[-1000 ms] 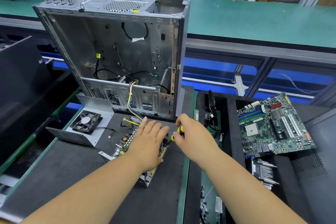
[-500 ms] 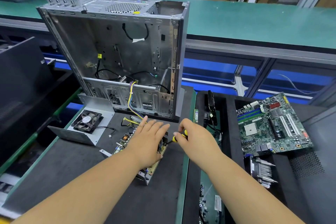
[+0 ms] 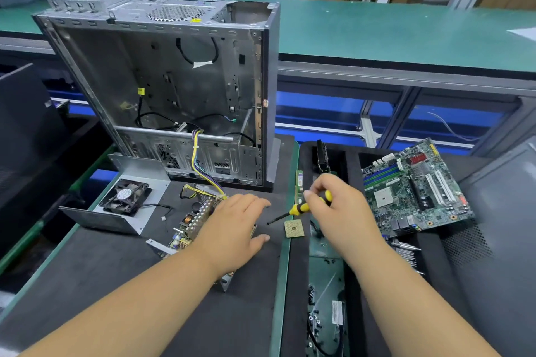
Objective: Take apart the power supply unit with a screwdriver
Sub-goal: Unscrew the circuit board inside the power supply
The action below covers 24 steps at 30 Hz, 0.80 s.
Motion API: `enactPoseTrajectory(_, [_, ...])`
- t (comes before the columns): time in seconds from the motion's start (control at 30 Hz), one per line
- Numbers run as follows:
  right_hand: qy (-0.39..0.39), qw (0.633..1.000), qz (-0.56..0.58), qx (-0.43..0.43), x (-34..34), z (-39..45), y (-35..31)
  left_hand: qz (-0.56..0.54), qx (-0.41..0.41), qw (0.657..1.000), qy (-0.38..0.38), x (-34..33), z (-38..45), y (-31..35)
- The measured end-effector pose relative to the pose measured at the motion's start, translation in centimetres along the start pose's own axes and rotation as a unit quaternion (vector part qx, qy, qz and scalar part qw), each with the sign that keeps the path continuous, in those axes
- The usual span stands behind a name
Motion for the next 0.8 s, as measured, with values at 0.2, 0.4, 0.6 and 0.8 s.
enactPoseTrajectory(0.2, [0.05,0.997,0.061,-0.005,3.7,-1.1,1.2,-0.13,0.076,0.988,0.024,-1.3,2.1,2.4])
enactPoseTrajectory(0.4, [0.069,0.993,0.088,-0.044,6.3,-2.9,3.8,-0.181,0.099,0.978,0.011,-2.8,3.5,5.1])
enactPoseTrajectory(0.6, [0.101,0.988,0.091,-0.072,8.2,-4.6,5.7,-0.236,0.079,0.965,-0.077,-5.3,3.9,9.0])
enactPoseTrajectory(0.8, [0.134,0.984,0.083,-0.076,8.9,-5.5,6.2,-0.217,-0.012,0.97,-0.109,-6.0,4.3,11.6])
Point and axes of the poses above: each hand's wrist, its own z-axis towards the middle knuckle, its own x-axis out of the back of the hand, y = z × x, the point moved 2 cm from there along z, towards the middle knuckle, and after that the axes turned 14 degrees about -x, right-handed, at the moved point
